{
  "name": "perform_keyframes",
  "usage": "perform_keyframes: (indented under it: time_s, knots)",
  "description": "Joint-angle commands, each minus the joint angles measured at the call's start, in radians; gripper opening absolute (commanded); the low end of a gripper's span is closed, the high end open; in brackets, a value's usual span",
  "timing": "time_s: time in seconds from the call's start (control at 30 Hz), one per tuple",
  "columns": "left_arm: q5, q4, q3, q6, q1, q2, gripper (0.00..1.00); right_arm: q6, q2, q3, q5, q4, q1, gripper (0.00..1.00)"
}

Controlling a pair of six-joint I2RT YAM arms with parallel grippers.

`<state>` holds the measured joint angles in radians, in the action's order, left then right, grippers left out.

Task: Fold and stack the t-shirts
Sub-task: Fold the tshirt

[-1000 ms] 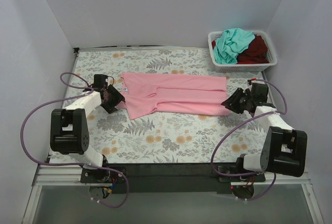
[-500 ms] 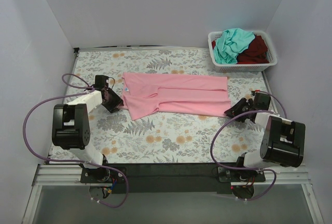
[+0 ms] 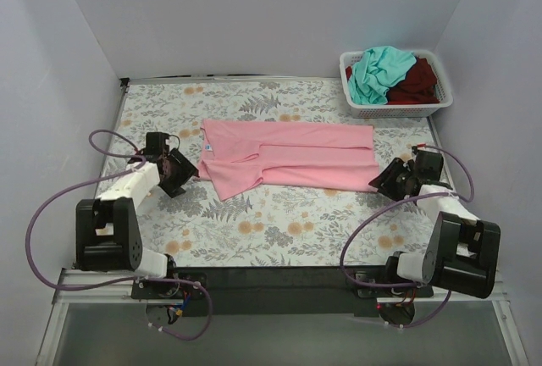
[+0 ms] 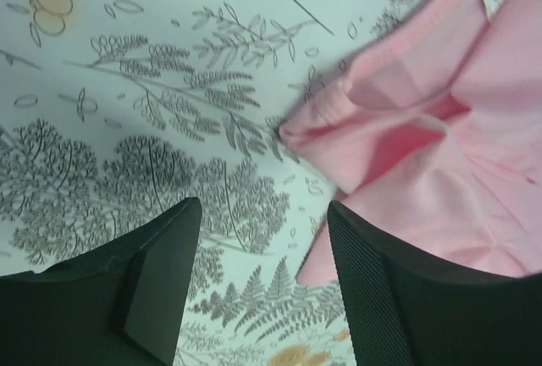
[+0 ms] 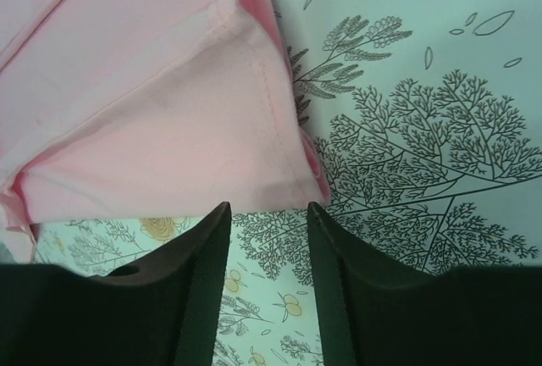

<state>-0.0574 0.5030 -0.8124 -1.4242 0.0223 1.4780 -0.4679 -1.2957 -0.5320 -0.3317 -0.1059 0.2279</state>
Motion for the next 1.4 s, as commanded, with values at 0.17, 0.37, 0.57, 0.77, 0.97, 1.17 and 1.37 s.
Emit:
perform_keyframes:
  time_s: [0.17,0.37,0.57,0.77,0.97,1.17,1.37]
  knots:
    - [-0.030,0.037,0.067,0.002,-0.195,-0.205,0.63,0.097,0.137,-0.101,0.123,-0.133,-0.168,0.60]
    - [0.037,0.045,0.068,-0.041,-0.298,-0.122,0.59,0.126,0.190,-0.117,0.169,-0.187,-0.281,0.64]
    - [0.076,0.052,0.042,-0.036,-0.337,-0.039,0.42,0.114,0.217,-0.079,0.113,-0.193,-0.295,0.63]
    - [0.091,0.042,0.015,-0.045,-0.367,0.014,0.41,0.110,0.237,-0.048,0.103,-0.193,-0.302,0.63]
    - [0.105,0.042,0.002,-0.051,-0.383,0.067,0.29,0.120,0.242,-0.043,0.097,-0.192,-0.303,0.63]
    - [0.103,0.055,-0.050,-0.051,-0.386,0.065,0.00,0.121,0.246,-0.048,0.091,-0.192,-0.303,0.63]
    - [0.133,0.091,-0.263,-0.025,-0.386,0.123,0.00,0.138,0.246,-0.071,0.066,-0.199,-0.303,0.63]
